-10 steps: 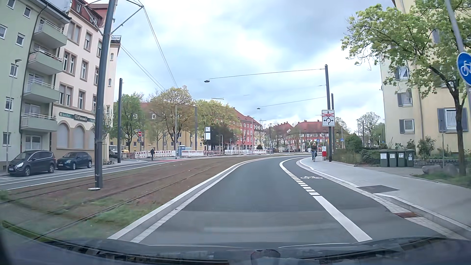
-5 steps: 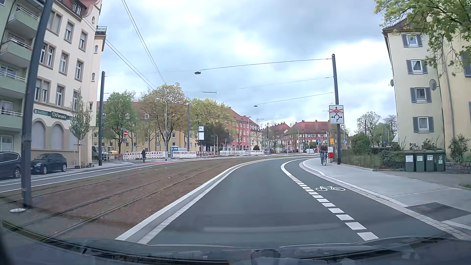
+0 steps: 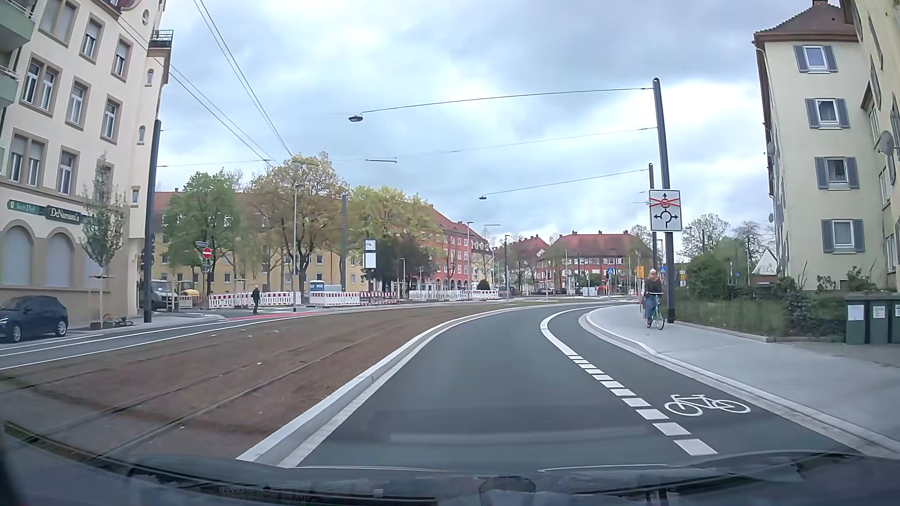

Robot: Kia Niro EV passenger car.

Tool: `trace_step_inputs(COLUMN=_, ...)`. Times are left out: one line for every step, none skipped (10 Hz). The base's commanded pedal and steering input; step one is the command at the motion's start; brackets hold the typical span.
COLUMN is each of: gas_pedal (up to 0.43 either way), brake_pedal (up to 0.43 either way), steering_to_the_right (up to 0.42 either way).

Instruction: Follow the waypoints while adhering to traffic rules and regulations

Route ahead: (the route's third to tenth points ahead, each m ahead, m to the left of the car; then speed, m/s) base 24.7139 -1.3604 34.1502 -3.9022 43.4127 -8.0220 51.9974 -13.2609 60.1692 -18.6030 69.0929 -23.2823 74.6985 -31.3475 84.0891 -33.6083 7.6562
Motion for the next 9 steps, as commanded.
trace_step_inputs(gas_pedal=0.138, brake_pedal=0.000, steering_to_the_right=0.020)
trace_step_inputs(gas_pedal=0.138, brake_pedal=0.000, steering_to_the_right=0.020)
trace_step_inputs(gas_pedal=0.138, brake_pedal=0.000, steering_to_the_right=0.020)
trace_step_inputs(gas_pedal=0.118, brake_pedal=0.000, steering_to_the_right=0.020)
trace_step_inputs(gas_pedal=0.118, brake_pedal=0.000, steering_to_the_right=0.018)
trace_step_inputs(gas_pedal=0.118, brake_pedal=0.000, steering_to_the_right=0.017)
trace_step_inputs(gas_pedal=0.110, brake_pedal=0.000, steering_to_the_right=0.016)
trace_step_inputs(gas_pedal=0.110, brake_pedal=0.000, steering_to_the_right=0.016)
trace_step_inputs(gas_pedal=0.110, brake_pedal=0.000, steering_to_the_right=0.016)
